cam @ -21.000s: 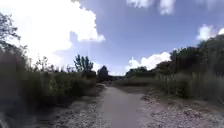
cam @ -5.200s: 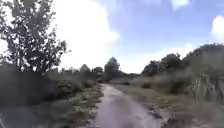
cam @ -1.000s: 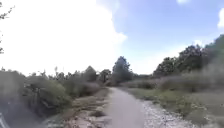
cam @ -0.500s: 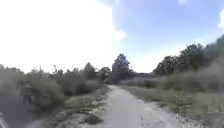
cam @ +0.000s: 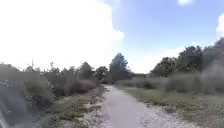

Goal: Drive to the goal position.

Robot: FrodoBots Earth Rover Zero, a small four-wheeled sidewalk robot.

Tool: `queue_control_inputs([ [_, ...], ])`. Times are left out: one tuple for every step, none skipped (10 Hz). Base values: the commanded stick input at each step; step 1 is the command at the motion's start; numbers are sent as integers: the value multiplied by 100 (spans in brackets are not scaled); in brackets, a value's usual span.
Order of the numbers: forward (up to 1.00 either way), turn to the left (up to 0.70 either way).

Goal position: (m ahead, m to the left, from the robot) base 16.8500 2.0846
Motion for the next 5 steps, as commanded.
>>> queue_control_inputs([
  [70,0],
  [70,0],
  [70,0],
  [70,0],
  [70,0],
])
